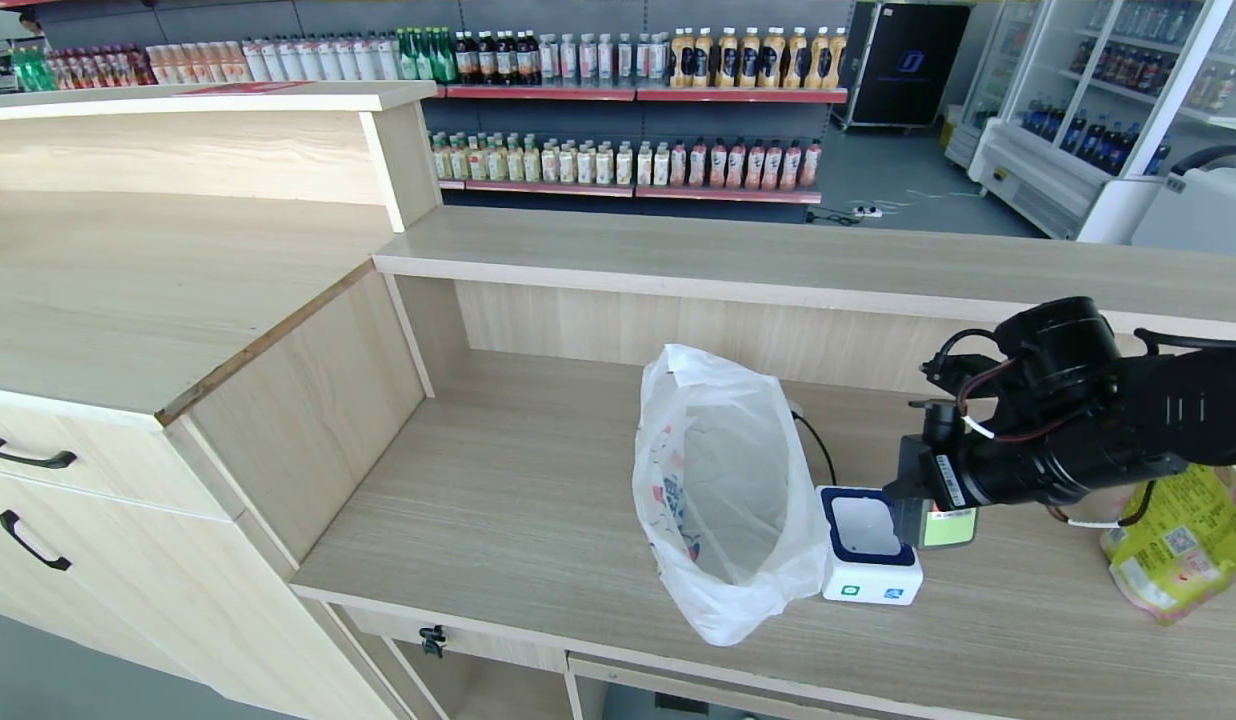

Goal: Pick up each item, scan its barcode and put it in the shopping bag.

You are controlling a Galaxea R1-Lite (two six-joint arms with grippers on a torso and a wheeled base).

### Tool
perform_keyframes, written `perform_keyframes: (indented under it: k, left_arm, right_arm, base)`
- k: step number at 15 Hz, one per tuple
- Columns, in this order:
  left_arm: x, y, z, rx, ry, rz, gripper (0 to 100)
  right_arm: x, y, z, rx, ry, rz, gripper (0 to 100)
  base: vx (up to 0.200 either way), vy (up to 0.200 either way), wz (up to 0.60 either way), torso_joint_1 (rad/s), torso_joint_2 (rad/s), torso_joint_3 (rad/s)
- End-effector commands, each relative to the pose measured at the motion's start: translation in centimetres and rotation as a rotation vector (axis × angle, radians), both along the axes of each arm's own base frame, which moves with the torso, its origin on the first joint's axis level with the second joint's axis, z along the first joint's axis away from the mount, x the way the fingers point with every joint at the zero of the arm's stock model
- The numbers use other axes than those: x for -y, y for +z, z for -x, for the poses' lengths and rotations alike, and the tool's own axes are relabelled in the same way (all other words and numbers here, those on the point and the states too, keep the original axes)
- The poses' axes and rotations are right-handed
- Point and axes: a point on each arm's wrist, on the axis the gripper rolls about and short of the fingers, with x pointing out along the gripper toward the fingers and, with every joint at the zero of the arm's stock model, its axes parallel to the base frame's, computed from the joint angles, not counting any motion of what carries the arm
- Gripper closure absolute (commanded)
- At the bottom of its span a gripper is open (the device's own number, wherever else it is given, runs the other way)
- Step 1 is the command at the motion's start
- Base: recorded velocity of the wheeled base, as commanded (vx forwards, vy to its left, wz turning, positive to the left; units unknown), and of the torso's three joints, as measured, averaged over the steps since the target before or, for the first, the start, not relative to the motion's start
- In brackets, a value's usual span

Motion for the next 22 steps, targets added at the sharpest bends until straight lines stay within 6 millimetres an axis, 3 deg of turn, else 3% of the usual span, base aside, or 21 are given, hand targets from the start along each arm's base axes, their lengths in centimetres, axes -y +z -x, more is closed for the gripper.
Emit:
perform_keyframes:
  k: [1, 13, 15, 17, 18, 22]
  left_arm:
    - [0.0, 0.0, 0.0, 0.000, 0.001, 0.000, 0]
    - [0.0, 0.0, 0.0, 0.000, 0.001, 0.000, 0]
    - [0.0, 0.0, 0.0, 0.000, 0.001, 0.000, 0]
    - [0.0, 0.0, 0.0, 0.000, 0.001, 0.000, 0]
    - [0.0, 0.0, 0.0, 0.000, 0.001, 0.000, 0]
    - [0.0, 0.0, 0.0, 0.000, 0.001, 0.000, 0]
  right_arm:
    - [-0.3, -0.3, -0.1, -0.008, 0.008, 0.001, 100]
    - [-1.5, -1.1, -1.0, 0.030, 0.036, -0.007, 100]
    - [-1.6, 0.8, 0.0, 0.098, 0.041, 0.009, 100]
    - [-0.8, 4.9, 2.0, 0.342, -0.034, 0.125, 100]
    - [-0.2, 5.8, 3.1, 0.448, -0.079, 0.144, 100]
    - [1.5, 5.4, 4.5, 0.563, -0.112, 0.217, 100]
  base:
    - [0.000, 0.000, 0.00, 0.000, 0.00, 0.000]
    - [0.000, 0.000, 0.00, 0.000, 0.00, 0.000]
    - [0.000, 0.000, 0.00, 0.000, 0.00, 0.000]
    - [0.000, 0.000, 0.00, 0.000, 0.00, 0.000]
    - [0.000, 0.000, 0.00, 0.000, 0.00, 0.000]
    - [0.000, 0.000, 0.00, 0.000, 0.00, 0.000]
